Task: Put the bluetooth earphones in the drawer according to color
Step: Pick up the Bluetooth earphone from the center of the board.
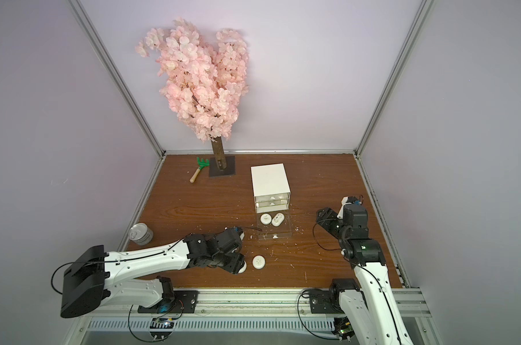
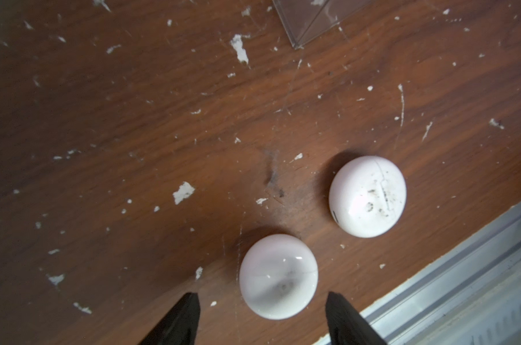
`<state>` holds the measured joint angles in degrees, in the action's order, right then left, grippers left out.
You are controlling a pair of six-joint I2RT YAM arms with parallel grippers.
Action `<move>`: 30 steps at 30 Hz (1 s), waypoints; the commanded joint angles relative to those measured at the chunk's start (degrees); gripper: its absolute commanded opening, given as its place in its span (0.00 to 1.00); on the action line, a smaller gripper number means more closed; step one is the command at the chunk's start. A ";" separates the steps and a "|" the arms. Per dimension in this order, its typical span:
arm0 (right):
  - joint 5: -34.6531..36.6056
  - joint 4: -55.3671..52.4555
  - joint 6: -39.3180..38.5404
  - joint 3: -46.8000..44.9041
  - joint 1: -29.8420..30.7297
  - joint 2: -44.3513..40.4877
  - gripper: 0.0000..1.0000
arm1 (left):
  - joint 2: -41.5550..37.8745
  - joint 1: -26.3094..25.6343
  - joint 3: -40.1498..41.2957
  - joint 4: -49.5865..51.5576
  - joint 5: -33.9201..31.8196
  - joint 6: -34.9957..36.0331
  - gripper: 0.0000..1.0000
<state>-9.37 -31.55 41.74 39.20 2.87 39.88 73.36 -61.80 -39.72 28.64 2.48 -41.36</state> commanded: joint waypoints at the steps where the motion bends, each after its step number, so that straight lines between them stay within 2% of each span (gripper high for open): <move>1: -0.19 0.52 0.41 1.50 -0.24 0.02 0.69 | 1.16 -1.12 0.27 -1.17 0.60 -0.73 0.71; 24: -0.19 0.44 0.10 1.40 -0.24 -0.13 0.69 | 10.58 -5.00 -3.52 -0.92 -2.46 0.03 0.71; 30: -0.17 0.11 -0.08 1.49 -0.24 -0.30 0.69 | 13.62 -5.21 -4.31 -0.71 -2.95 0.75 0.63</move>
<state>-9.37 -31.55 41.78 39.20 2.87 39.86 85.27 -66.39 -43.72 27.20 0.60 -41.45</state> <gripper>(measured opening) 0.694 0.642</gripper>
